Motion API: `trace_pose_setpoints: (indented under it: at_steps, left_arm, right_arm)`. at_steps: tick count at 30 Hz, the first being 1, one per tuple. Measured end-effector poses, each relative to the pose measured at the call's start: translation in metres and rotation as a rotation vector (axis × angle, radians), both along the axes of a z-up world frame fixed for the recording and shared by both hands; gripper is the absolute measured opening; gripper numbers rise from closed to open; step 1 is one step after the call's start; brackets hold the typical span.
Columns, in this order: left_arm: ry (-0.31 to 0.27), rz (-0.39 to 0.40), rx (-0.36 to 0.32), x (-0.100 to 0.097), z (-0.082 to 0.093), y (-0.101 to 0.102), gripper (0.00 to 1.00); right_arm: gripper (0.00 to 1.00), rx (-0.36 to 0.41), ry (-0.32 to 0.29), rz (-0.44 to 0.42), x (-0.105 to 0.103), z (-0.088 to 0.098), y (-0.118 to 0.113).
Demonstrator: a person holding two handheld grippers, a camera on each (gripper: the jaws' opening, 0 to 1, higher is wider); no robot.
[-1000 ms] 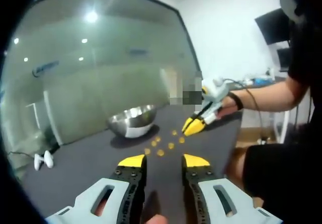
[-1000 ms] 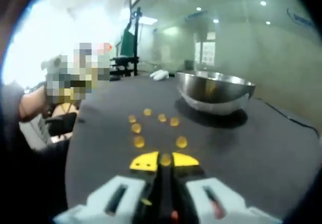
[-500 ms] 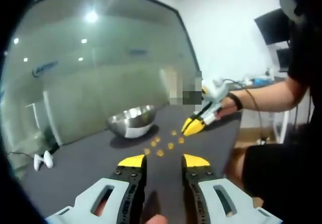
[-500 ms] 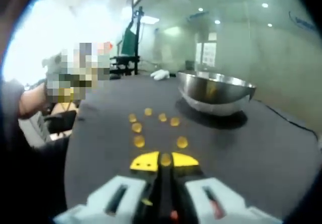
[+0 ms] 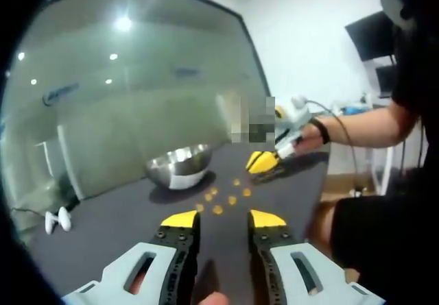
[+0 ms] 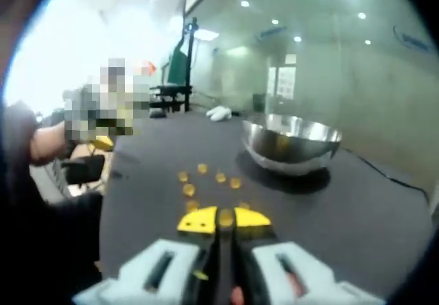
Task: Pick up the QQ candy scattered on the table and place it into the stainless steel bowl on the table
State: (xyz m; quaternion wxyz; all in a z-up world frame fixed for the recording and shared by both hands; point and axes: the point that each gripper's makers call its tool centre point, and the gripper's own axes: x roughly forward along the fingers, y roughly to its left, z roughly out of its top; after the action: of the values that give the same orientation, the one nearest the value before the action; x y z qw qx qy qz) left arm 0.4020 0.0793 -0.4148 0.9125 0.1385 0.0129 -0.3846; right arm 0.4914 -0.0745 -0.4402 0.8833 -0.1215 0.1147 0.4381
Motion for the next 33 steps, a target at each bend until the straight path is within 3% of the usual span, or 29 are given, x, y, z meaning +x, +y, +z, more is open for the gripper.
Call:
trace_pose_setpoints:
  at_steps: [3, 12, 19, 25, 33]
  left_arm:
    - [0.001, -0.001, 0.001, 0.000, 0.000, 0.000, 0.29]
    - [0.003, -0.002, -0.005, 0.000, 0.000, 0.001, 0.29]
    - [0.003, -0.001, -0.007, 0.002, 0.000, 0.001, 0.29]
    - [0.001, 0.005, -0.010, 0.003, 0.002, 0.005, 0.29]
    - [0.003, 0.010, -0.008, 0.004, 0.004, 0.008, 0.29]
  right_arm:
    - [0.09, 0.023, -0.019, 0.014, 0.005, 0.019, -0.002]
    - [0.09, 0.041, -0.101, 0.012, 0.048, 0.073, -0.006]
    - [0.09, 0.040, -0.123, 0.015, 0.086, 0.099, 0.004]
    - [0.09, 0.080, -0.110, -0.009, 0.117, 0.110, 0.010]
    - [0.09, 0.076, -0.091, -0.019, 0.148, 0.102, 0.027]
